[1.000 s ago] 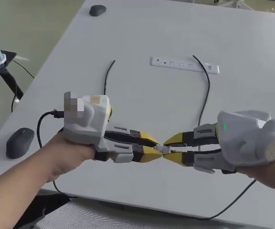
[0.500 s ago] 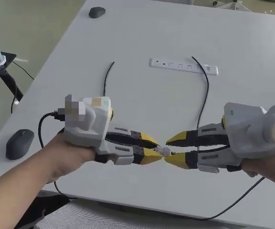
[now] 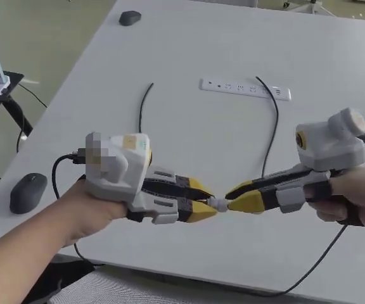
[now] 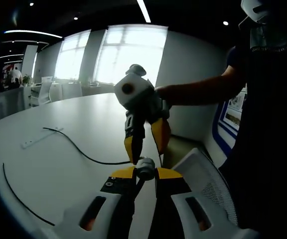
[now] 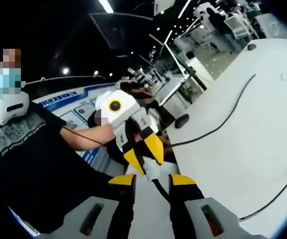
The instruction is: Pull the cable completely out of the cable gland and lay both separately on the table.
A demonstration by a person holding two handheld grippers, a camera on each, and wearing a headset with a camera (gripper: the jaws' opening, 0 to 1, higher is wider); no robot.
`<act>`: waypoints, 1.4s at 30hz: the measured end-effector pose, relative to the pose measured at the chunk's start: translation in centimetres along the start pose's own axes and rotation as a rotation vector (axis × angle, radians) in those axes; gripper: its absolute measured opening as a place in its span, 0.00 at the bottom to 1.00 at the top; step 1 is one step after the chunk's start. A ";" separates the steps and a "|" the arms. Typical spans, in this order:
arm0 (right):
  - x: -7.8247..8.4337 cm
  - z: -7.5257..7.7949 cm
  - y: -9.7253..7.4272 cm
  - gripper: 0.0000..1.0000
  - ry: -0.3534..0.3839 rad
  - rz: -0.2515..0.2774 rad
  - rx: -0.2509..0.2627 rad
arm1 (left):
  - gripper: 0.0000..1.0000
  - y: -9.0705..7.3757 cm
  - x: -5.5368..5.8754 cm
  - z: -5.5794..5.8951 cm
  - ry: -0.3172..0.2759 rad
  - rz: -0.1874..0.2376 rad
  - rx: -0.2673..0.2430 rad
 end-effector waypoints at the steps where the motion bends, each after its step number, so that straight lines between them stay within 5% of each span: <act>1: 0.0 0.1 0.1 0.21 -0.004 -0.005 0.001 | 0.14 0.0 0.0 0.0 0.001 0.000 0.001; 8: 0.0 -0.2 0.7 0.09 0.005 0.005 -0.050 | 0.15 -0.1 -0.2 -0.1 0.003 -0.001 -0.004; 14: 0.1 -0.4 0.9 0.08 -0.074 -0.009 -0.026 | 0.15 -0.2 0.0 -0.2 -0.013 -0.007 -0.007; 19: -0.1 -0.8 0.9 0.08 -0.226 -0.046 0.052 | 0.14 -0.1 0.0 -0.4 -0.033 -0.007 -0.012; 25: -0.3 -2.1 1.0 0.07 -0.494 -0.120 0.201 | 0.14 -0.2 -0.3 -0.4 -0.070 0.009 -0.002; 31: 0.0 -2.9 1.3 0.07 -0.743 -0.252 0.342 | 0.14 -0.1 -0.4 -0.2 -0.091 0.007 -0.001; 35: 0.1 -3.0 1.4 0.07 -0.815 -0.287 0.395 | 0.14 -0.1 -0.4 -0.2 -0.109 0.011 -0.005; 42: 0.2 -2.8 1.3 0.08 -0.834 -0.291 0.421 | 0.14 0.0 -0.4 -0.1 -0.110 0.005 -0.014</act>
Point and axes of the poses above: the centre of the closed fingertips' face, and the gripper's own axes: y roughly forward along the fingers, z roughly to its right, x roughly out of its underside, the point moved 6 cm from there along -y, roughly backward along the fingers, and after that the axes turned 8 degrees about -x, right-handed, at the moved point
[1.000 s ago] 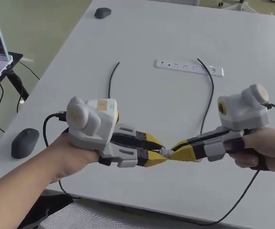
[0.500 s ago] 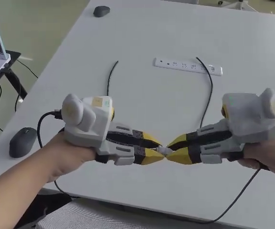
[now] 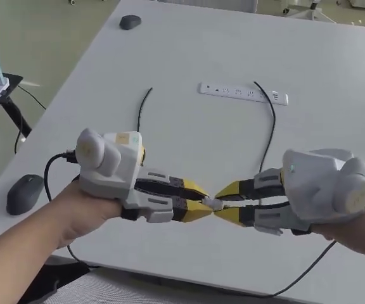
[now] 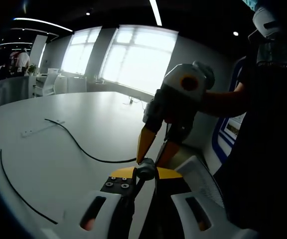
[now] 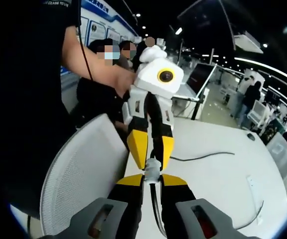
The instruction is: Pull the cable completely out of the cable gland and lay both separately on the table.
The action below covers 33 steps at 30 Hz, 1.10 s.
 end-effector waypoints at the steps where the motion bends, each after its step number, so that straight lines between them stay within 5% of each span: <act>1: 0.0 0.0 0.0 0.08 -0.002 -0.001 0.001 | 0.14 0.0 0.0 0.0 0.000 -0.002 -0.002; 5: 0.3 0.0 0.0 0.08 -0.002 -0.005 0.002 | 0.15 0.1 0.1 0.1 0.008 -0.010 -0.008; 15: 1.6 0.1 -0.1 0.14 0.135 0.025 0.044 | 0.15 0.2 0.1 0.1 0.028 -0.004 -0.030; 19: 1.8 0.0 -1.7 0.18 0.310 0.117 0.151 | 0.15 0.1 0.1 0.0 0.037 0.003 -0.050; 21: 3.0 0.0 -2.6 0.16 0.350 0.074 0.281 | 0.15 0.2 0.1 -0.1 0.037 0.005 -0.058; 28: 4.3 -0.4 -2.8 0.15 0.235 -0.057 0.462 | 0.15 0.5 0.5 -0.4 0.000 0.014 -0.083; 31: 4.2 -0.7 -1.3 0.16 0.242 -0.053 0.437 | 0.15 0.8 0.6 -0.5 -0.005 0.009 -0.084; 33: 3.7 -0.7 -1.1 0.14 0.188 -0.074 0.468 | 0.15 0.8 0.7 -0.5 -0.004 -0.001 -0.089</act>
Point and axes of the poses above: the centre of the closed fingertips' face, and the gripper's own axes: y roughly forward along the fingers, z roughly to its right, x roughly out of its underside, the point moved 6 cm from there along -y, roughly backward along the fingers, and after that the axes turned 8 degrees about -x, right-handed, at the moved point
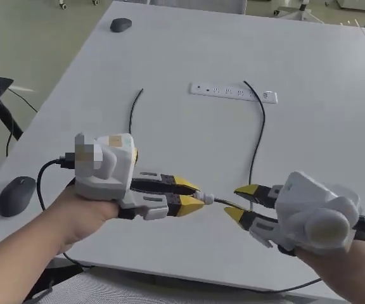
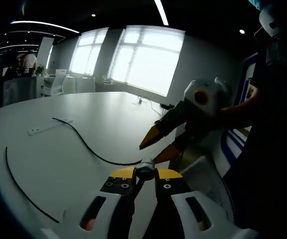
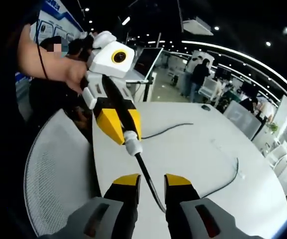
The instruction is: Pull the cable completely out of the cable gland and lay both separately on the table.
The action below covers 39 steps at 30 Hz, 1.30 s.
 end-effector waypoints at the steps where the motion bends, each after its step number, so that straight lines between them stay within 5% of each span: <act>1: -0.1 -0.1 0.1 0.14 -0.005 -0.002 0.002 | 0.15 0.0 0.0 0.0 0.002 -0.001 0.001; 23: -0.5 -1.0 0.6 0.01 -0.143 -0.046 0.025 | 0.15 1.3 -0.1 0.4 -0.001 -0.025 -0.008; 39: -0.1 0.3 0.6 0.00 -0.084 -0.025 0.003 | 0.15 2.0 -0.4 0.1 0.017 -0.021 -0.020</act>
Point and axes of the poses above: the centre of the closed fingertips' face, and the gripper's own axes: y roughly forward along the fingers, z roughly to its right, x roughly out of its underside, the point moved 6 cm from there along -y, roughly backward along the fingers, and after that the axes turned 8 degrees about -x, right-handed, at the moved point
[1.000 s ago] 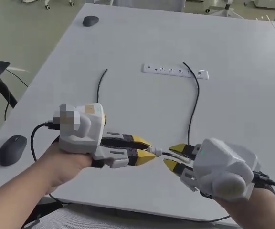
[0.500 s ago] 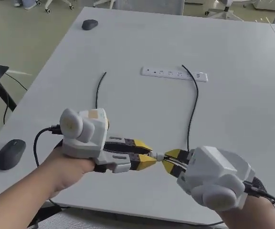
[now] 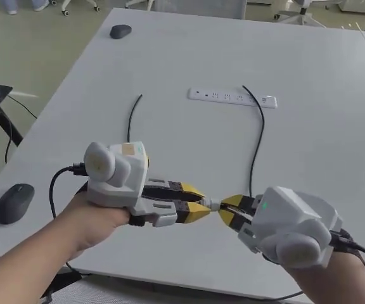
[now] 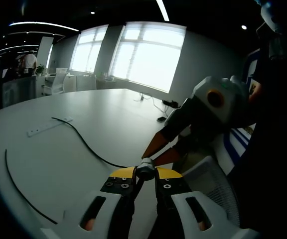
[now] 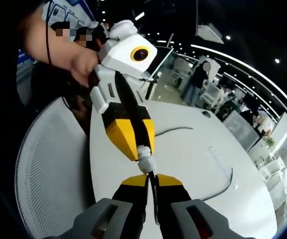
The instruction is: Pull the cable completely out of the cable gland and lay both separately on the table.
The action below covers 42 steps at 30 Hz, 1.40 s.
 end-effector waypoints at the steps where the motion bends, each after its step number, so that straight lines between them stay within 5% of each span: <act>1: 0.0 0.0 0.0 0.00 0.001 0.002 0.000 | 0.15 0.0 0.0 0.0 0.001 0.001 -0.001; 10: 1.0 0.6 0.1 0.00 0.042 0.001 -0.012 | 0.15 0.0 0.1 -0.3 0.009 -0.006 -0.003; 27: 4.0 2.0 0.1 0.00 0.181 -0.058 0.052 | 0.15 -0.1 0.2 -0.5 0.002 0.006 -0.002; 42: 7.9 2.1 0.7 0.00 0.493 -0.092 0.119 | 0.15 -0.2 0.8 0.2 -0.007 0.002 0.001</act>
Point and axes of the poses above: the centre of the closed fingertips' face, and the gripper's own axes: y roughly forward along the fingers, z roughly to its right, x roughly out of its underside, the point moved 6 cm from there along -y, roughly backward along the fingers, and after that the axes turned 8 degrees about -x, right-handed, at the moved point
